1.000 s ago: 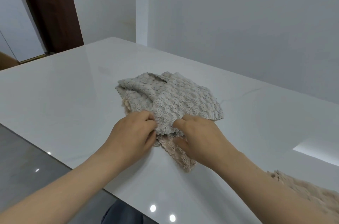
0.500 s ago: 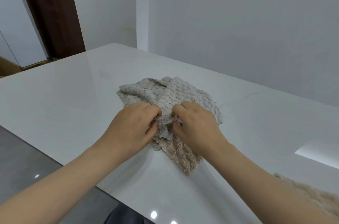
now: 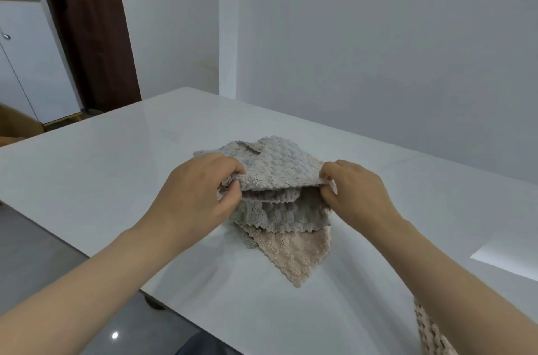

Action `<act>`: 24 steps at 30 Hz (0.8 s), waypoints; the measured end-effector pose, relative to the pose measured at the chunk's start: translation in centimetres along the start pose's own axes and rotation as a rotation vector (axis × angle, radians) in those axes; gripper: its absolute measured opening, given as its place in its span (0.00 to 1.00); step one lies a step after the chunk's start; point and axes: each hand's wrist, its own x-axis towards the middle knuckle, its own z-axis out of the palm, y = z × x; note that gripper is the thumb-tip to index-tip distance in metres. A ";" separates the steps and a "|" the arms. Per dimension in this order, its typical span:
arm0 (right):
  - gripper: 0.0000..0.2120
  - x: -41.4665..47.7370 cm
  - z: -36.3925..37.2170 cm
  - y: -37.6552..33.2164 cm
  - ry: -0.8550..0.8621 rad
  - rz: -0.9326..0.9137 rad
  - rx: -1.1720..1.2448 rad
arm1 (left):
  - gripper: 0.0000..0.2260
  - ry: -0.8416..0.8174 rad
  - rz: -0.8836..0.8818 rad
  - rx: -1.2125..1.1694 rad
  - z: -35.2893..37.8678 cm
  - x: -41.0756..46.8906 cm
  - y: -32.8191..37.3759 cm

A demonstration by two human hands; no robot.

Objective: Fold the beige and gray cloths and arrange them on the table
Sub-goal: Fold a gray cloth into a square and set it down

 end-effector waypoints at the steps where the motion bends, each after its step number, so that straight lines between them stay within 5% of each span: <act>1: 0.06 0.1 -0.4 0.3 0.017 0.008 -0.005 | 0.12 0.007 -0.003 0.001 -0.3 0.2 -0.1; 12: 0.05 0.9 -6.1 0.7 0.179 0.008 0.011 | 0.06 0.106 0.025 0.031 -4.4 2.9 0.0; 20: 0.03 1.7 -10.6 -1.1 0.498 0.013 -0.003 | 0.04 0.297 0.001 0.002 -7.4 5.6 1.3; 24: 0.07 2.3 -13.3 -1.1 0.385 -0.001 -0.026 | 0.04 0.351 0.025 0.025 -9.0 6.9 1.7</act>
